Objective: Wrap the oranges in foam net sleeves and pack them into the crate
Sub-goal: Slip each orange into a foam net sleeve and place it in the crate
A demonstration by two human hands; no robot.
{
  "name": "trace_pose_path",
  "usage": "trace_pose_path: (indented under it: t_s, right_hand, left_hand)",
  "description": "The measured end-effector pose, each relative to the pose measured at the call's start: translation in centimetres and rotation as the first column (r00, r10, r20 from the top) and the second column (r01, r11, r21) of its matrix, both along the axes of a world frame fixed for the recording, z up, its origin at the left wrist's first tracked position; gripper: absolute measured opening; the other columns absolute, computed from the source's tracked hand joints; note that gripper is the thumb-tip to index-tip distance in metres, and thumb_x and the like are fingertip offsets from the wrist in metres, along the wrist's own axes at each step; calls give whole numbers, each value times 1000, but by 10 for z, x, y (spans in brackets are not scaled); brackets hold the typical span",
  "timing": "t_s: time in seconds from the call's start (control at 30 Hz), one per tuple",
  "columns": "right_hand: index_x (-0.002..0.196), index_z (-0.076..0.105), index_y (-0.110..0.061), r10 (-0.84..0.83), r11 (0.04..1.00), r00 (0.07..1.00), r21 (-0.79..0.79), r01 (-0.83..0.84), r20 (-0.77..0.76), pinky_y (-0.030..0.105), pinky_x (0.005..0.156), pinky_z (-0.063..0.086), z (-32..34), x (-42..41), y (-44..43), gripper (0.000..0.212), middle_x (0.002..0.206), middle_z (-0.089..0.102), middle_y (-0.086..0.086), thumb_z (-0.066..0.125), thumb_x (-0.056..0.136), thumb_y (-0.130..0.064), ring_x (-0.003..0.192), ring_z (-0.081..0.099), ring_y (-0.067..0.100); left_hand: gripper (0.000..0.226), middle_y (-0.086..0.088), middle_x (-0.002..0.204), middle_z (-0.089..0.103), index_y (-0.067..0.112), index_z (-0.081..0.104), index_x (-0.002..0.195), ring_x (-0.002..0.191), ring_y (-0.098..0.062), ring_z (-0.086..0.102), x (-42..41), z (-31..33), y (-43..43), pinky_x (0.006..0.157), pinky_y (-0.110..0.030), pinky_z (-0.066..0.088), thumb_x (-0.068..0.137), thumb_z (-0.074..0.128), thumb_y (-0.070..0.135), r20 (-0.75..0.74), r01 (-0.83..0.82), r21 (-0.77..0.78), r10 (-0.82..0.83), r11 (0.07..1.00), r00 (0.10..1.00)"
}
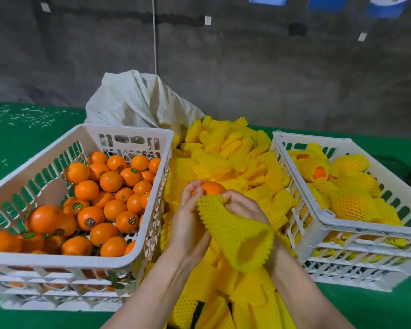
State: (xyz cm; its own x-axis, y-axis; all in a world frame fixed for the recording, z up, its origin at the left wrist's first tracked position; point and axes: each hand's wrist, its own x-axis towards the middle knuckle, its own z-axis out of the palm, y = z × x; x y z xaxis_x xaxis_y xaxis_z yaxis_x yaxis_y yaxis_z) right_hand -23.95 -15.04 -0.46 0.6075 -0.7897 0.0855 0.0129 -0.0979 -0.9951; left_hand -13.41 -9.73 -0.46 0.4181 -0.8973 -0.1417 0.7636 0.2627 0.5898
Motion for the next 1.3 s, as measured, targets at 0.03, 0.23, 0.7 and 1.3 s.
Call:
trace_pose_path:
  t_s: [0.03,0.23,0.7,1.3]
  right_hand:
    - [62,64,-22,-78,988,997,-139,74,-23,24,50,37,1,6,0,51,52,51,-10,37,93,7,44,41,-2]
    - [80,51,-31,-498,792,867,-412,450,-11,37,51,34,-10,17,-5,22,56,53,1,46,94,-15,49,41,6]
    - [70,50,-20,-496,837,846,-150,526,196,25,49,26,-20,28,-13,30,55,38,-12,44,94,-3,48,31,1]
    - [96,65,-19,-195,899,981,400,180,-4,28,75,50,-58,29,-22,56,78,71,-9,23,95,-56,78,63,8]
  left_hand:
    - [10,-5,73,55,18,56,97,64,-16,55,0,-2,-1,61,-29,46,93,47,17,-25,-4,-26,3,1000,1000]
    - [43,-4,90,72,20,53,113,80,-19,69,0,-14,6,64,-31,57,72,64,14,208,87,-66,-72,994,976]
    - [51,-19,100,70,1,76,88,81,-33,71,21,-19,-7,69,-40,59,68,67,46,-269,361,100,-324,927,907]
    - [25,-4,71,63,21,56,75,65,-22,63,15,-40,-25,63,-31,52,96,49,34,220,-170,451,75,876,973]
